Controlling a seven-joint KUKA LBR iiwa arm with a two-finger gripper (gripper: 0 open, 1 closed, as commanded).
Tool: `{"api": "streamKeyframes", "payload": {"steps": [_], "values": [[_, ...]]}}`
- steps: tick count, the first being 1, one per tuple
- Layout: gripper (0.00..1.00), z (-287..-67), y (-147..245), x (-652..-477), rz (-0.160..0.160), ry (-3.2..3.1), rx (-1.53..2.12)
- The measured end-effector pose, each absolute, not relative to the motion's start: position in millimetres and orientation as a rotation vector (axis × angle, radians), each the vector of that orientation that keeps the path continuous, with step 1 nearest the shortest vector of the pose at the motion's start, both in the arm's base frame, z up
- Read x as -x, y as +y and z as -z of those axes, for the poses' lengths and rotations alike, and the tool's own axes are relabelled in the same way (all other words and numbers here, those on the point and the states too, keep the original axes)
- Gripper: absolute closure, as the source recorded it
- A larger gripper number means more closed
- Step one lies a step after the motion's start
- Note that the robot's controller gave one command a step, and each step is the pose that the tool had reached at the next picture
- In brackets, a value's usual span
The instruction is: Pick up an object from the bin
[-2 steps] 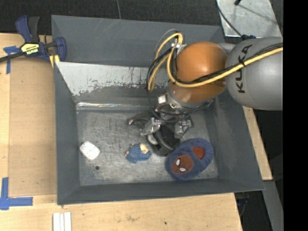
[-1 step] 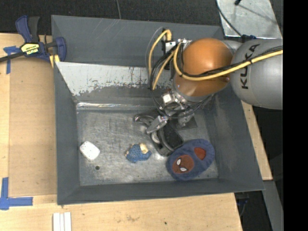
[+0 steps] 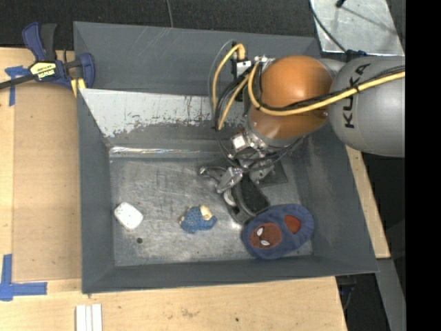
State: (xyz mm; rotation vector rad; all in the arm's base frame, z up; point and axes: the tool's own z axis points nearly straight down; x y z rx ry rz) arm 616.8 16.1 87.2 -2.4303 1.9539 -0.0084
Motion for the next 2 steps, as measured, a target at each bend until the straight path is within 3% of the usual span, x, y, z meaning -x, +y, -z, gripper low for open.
{"api": "streamKeyframes", "payload": {"steps": [1,2], "values": [[1.0,-87.3,15.9,-616.9,0.008,1.955,2.431],[1.0,-234.8,14.5,-609.7,0.004,1.914,2.485]]}}
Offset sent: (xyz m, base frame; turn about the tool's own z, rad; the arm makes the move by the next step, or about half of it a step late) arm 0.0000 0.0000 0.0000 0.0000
